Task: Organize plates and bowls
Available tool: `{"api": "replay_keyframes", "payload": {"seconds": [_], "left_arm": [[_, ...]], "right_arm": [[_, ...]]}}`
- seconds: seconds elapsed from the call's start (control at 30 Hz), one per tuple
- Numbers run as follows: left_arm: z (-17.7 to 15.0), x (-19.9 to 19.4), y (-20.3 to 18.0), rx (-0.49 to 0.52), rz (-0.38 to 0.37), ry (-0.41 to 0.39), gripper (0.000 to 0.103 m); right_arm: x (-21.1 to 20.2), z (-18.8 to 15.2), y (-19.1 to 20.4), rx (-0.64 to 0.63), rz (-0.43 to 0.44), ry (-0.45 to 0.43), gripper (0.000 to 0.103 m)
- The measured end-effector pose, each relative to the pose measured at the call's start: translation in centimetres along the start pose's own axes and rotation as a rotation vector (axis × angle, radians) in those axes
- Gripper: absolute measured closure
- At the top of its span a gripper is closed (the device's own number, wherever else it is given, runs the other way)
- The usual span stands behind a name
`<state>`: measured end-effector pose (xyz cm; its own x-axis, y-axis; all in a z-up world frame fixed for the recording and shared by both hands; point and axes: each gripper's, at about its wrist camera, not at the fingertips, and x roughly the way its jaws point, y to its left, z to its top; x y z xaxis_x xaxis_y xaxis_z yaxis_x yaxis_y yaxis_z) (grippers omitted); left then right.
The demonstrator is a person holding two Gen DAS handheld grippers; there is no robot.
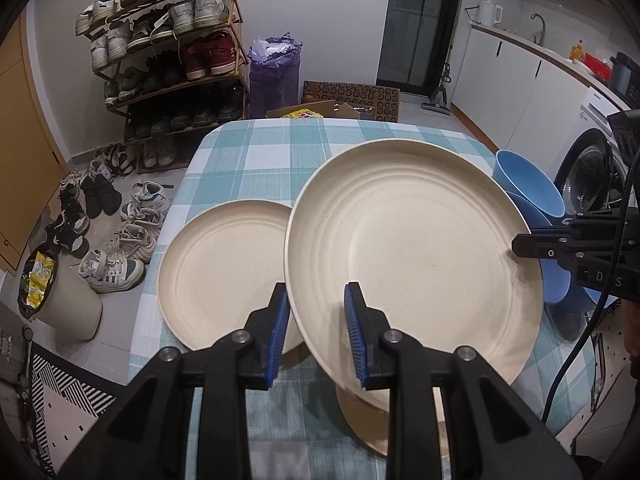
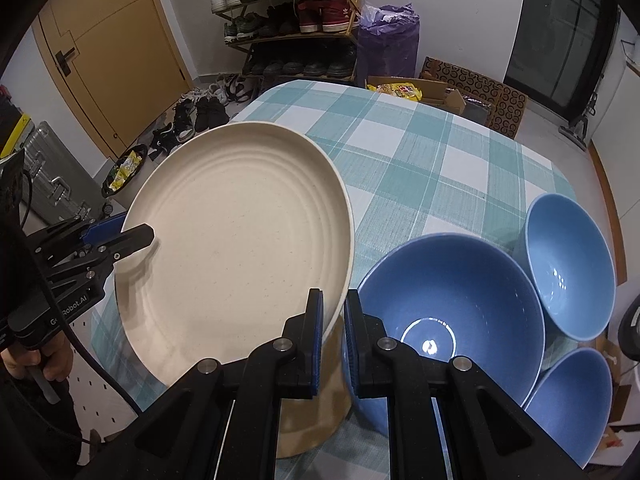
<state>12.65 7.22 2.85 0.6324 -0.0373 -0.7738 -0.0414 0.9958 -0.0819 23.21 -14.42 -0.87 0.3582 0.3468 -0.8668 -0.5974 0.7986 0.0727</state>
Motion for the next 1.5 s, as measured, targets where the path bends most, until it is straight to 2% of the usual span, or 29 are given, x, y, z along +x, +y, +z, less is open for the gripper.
{"api": "replay_keyframes", "payload": {"seconds": [0.9,1.5], "left_arm": [[-5.4,-0.6,-1.0,0.017,-0.010,0.011,0.077],[-7.3,1.3,-1.2,0.017,-0.025,0.048,0.077]], "right_arm": [[0.2,-6.0,1.5,0.007,0.000,0.019,0.092],[2.1,-8.0,1.2,0.028,-0.006,0.068,0.092]]}}
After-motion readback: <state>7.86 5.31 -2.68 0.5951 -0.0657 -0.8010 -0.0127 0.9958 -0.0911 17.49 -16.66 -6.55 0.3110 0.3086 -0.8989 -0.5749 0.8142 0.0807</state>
